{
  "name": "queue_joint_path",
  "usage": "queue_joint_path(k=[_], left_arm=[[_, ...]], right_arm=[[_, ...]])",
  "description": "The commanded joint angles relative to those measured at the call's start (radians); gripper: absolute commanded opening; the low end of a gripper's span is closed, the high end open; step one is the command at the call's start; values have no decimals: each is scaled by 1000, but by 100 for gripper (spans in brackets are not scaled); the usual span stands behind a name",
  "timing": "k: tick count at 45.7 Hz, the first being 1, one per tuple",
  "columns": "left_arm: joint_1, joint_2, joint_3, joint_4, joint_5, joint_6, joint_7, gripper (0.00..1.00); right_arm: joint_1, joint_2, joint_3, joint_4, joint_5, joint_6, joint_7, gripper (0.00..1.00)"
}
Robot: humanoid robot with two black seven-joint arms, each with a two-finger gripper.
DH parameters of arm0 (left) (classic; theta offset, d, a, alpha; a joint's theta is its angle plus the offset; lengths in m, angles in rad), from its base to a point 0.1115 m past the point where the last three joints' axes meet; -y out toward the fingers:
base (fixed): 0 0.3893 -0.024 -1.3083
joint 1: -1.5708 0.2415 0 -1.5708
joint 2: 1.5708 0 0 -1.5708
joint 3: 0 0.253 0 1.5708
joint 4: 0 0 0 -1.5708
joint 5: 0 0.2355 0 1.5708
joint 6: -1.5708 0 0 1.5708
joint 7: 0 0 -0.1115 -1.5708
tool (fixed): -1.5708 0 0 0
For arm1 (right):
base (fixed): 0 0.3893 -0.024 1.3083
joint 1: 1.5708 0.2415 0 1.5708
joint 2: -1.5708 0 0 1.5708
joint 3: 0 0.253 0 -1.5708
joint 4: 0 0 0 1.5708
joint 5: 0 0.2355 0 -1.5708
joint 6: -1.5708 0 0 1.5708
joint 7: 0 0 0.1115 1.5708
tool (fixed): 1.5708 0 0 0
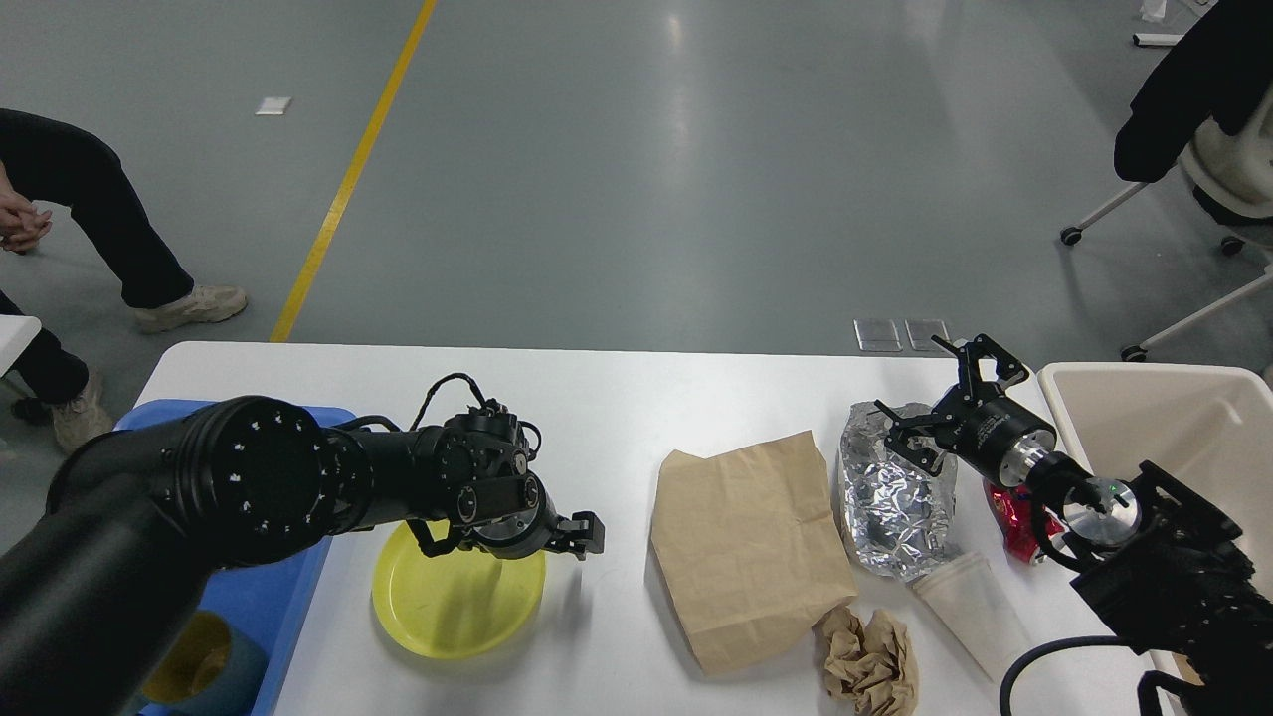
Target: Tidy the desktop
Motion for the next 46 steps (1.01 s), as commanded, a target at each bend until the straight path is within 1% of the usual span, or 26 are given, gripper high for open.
queue_joint_path(k=[1, 4, 7, 9, 13, 16, 19, 23, 27, 32, 33, 46], left_arm=[[36, -2, 0, 0, 3, 2, 0, 96], [45, -2, 2, 1, 5, 13, 2, 95], [48, -2, 2, 1, 8, 16, 2, 88], [48, 0, 2, 1, 6, 16, 2, 80], [46, 0, 2, 0, 6, 10, 9, 59], [46, 1, 2, 0, 5, 10, 11, 48], [45, 1, 2, -2, 3, 1, 14, 35], [45, 1, 2, -2, 2, -2, 14, 24], [42, 3, 2, -2, 0, -21, 14, 18], [37, 3, 3, -2, -3, -62, 14, 2], [37, 3, 2, -2, -3, -68, 14, 0], [33, 6, 3, -2, -8, -81, 14, 0]], right_arm=[[-1, 0, 0, 0, 0, 0, 0, 100], [-1, 0, 0, 0, 0, 0, 0, 100], [-1, 0, 0, 0, 0, 0, 0, 100], [-1, 0, 0, 0, 0, 0, 0, 100], [-1, 0, 0, 0, 0, 0, 0, 100], [1, 0, 0, 0, 0, 0, 0, 100], [-1, 0, 0, 0, 0, 0, 0, 100], [-1, 0, 0, 0, 0, 0, 0, 100], [1, 0, 0, 0, 0, 0, 0, 100], [-1, 0, 0, 0, 0, 0, 0, 100], [-1, -1, 0, 0, 0, 0, 0, 100], [-1, -1, 0, 0, 0, 0, 0, 100]])
